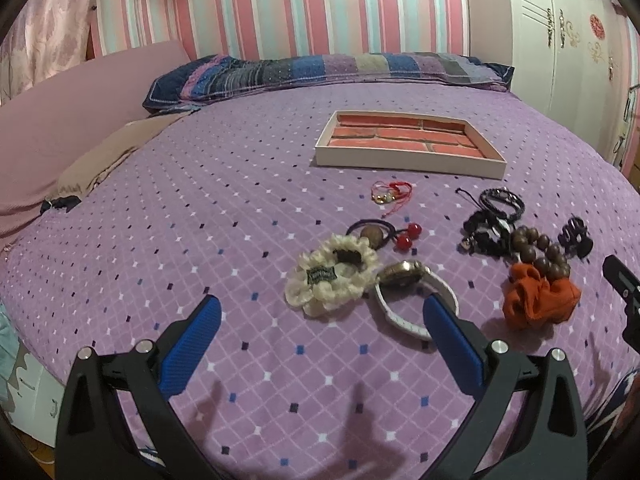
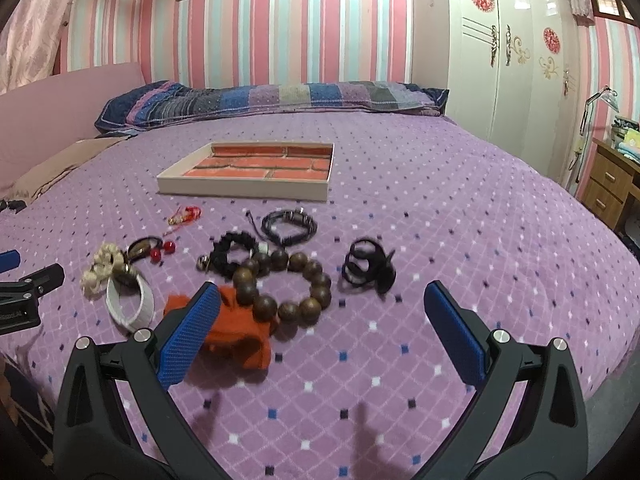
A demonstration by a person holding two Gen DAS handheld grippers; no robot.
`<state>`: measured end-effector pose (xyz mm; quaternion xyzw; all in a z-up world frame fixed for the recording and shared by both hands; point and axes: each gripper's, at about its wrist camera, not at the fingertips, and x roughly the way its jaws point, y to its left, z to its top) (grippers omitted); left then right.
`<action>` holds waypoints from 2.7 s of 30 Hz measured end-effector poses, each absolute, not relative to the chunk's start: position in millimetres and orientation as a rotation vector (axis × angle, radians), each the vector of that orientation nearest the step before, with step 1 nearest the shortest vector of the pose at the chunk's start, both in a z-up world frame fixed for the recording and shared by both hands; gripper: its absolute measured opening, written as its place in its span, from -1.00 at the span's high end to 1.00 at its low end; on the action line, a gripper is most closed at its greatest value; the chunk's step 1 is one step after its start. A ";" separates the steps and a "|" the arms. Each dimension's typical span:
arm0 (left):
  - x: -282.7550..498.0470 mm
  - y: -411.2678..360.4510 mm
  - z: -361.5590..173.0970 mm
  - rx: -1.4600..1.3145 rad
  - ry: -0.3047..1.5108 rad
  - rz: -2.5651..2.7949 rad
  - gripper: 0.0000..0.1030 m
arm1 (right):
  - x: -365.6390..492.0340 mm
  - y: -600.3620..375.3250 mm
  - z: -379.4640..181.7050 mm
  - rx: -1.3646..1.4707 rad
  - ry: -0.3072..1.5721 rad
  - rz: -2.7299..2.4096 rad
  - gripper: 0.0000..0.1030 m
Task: Organize jewelry
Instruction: 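Grasp the red-string pendant with left tool while right tool grasps black braided bracelet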
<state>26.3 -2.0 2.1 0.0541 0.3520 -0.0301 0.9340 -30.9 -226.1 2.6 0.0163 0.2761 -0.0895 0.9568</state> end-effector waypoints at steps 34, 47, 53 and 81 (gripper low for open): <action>230.1 -51.2 -1.5 0.105 0.914 -0.197 -0.91 | 166.2 -259.1 -13.4 0.040 0.750 -0.179 -0.92; 240.9 -55.8 -48.7 0.119 1.006 -0.217 -0.90 | 177.8 -268.5 -56.9 0.098 0.881 -0.118 -0.50; 244.9 -54.5 -52.0 0.095 0.977 -0.210 -0.88 | 177.0 -265.0 -59.2 0.073 0.852 -0.120 -0.38; 266.7 -69.8 -63.2 0.069 0.975 -0.352 0.65 | 188.3 -252.3 -69.5 0.060 0.833 -0.053 0.65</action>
